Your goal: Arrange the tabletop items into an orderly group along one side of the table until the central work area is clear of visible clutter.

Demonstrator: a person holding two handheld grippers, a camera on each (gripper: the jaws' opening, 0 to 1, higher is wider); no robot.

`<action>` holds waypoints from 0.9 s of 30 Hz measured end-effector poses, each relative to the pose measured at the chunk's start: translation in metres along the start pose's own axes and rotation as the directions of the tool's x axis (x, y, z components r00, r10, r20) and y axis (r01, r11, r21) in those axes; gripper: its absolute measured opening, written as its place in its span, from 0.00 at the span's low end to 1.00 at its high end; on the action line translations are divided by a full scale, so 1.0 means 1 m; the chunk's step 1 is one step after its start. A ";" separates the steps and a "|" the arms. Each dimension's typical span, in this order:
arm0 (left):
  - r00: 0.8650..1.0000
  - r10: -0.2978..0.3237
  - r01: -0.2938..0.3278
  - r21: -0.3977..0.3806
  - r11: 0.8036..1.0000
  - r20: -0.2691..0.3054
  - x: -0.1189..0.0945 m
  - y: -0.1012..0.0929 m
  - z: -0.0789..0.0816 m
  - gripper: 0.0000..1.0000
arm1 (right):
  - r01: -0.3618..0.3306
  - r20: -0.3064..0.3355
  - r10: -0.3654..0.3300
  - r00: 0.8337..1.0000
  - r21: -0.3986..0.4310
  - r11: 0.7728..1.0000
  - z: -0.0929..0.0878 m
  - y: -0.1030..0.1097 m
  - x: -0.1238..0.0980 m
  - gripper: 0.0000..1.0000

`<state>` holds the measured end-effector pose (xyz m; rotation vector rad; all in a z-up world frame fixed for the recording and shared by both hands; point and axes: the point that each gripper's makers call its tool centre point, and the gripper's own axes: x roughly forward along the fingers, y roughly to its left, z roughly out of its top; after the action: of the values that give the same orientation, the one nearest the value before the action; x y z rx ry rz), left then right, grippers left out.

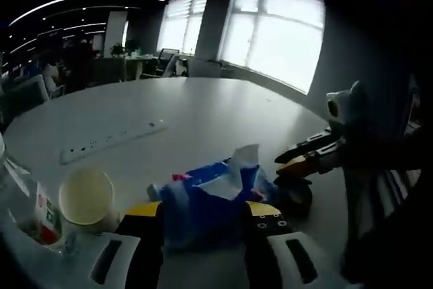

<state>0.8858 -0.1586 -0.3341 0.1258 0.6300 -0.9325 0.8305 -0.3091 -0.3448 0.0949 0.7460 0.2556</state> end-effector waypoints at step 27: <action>0.989 0.016 -0.028 -0.077 0.997 -0.146 0.027 0.005 -0.030 0.18 | -0.024 -0.060 0.027 0.998 0.036 0.999 -0.016 0.006 0.035 0.01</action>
<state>0.8875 -0.1642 -0.3747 0.1307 0.7984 -0.8810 0.8431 -0.2947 -0.3783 0.1306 0.8099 0.2706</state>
